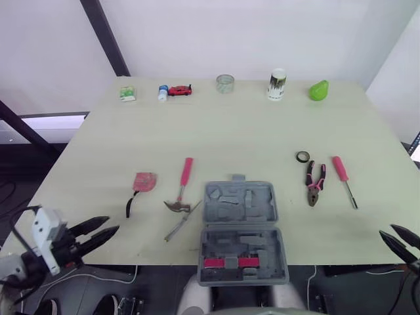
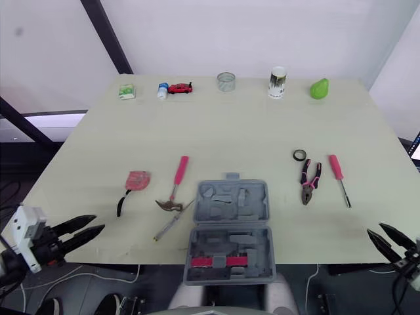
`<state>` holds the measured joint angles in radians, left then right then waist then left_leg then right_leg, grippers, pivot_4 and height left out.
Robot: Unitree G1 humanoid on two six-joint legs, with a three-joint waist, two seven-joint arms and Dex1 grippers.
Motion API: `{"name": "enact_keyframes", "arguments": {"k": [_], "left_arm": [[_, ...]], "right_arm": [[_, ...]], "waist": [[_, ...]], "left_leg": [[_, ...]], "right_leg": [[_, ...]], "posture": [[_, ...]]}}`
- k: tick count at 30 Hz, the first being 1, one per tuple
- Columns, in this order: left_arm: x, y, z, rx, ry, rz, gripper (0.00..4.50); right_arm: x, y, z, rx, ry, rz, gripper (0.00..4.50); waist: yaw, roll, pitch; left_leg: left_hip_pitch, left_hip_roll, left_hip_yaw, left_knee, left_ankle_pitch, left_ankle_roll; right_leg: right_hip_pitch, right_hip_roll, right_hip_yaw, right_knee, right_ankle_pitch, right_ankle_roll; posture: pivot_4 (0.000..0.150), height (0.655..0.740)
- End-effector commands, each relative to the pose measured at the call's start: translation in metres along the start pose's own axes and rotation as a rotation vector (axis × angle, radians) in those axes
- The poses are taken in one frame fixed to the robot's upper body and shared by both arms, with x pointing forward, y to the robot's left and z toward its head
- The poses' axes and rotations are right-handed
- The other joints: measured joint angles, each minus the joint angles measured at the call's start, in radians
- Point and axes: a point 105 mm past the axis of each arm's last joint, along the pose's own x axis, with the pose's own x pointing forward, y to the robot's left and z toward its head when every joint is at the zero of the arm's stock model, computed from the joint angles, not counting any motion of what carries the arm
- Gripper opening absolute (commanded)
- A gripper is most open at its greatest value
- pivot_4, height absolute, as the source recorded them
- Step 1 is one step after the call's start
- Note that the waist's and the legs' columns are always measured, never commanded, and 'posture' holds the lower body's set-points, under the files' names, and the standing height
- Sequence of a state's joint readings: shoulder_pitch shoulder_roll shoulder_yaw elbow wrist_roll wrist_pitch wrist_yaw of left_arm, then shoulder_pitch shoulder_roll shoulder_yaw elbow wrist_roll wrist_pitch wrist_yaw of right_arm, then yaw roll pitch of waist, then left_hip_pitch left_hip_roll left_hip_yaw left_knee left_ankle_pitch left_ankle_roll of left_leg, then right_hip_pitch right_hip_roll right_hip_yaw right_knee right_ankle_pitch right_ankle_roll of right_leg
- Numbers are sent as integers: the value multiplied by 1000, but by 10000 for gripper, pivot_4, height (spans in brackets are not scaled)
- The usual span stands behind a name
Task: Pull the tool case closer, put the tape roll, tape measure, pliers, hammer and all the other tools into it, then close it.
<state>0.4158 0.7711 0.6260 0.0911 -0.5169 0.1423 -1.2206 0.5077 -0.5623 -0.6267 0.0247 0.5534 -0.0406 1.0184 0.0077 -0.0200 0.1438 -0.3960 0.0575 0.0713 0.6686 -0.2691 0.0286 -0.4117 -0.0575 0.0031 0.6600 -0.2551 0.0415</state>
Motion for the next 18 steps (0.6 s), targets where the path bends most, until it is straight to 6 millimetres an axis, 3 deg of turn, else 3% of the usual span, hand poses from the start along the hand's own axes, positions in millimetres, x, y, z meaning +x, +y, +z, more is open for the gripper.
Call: {"name": "enact_keyframes", "arguments": {"k": [1,2,11,15,18], "left_arm": [[-21,10,-2,-7,-29,68,42620],[-24,12,-4,-14,-29,80,45000],[-24,11,-13,-35,-37,84,45000],[-15,9,-6,-11,-58,56,45000],[-2,5,11,46,-92,-7,45000]], "right_arm": [[-17,-9,9,12,-45,-53,40231],[-20,-10,7,18,-39,-60,44797],[-30,-13,7,39,-10,-72,44797],[-19,-17,17,-10,1,-79,44797],[3,-15,38,-45,1,-39,44797]], "waist": [[1,0,0],[1,0,0],[5,-1,-1],[4,-1,-1],[2,-1,-1]], "left_leg": [[0,0,0,0,0,0],[0,0,0,0,0,0],[0,0,-1,0,0,0],[0,0,-1,0,0,0],[0,0,-1,0,0,0]], "right_leg": [[0,0,0,0,0,0],[0,0,0,0,0,0],[0,-5,0,0,0,0],[0,-6,0,0,0,0],[-1,-6,0,0,0,0]], "posture": [[1500,7400],[1500,7400],[1500,7400],[1500,7400],[1500,7400]]}}
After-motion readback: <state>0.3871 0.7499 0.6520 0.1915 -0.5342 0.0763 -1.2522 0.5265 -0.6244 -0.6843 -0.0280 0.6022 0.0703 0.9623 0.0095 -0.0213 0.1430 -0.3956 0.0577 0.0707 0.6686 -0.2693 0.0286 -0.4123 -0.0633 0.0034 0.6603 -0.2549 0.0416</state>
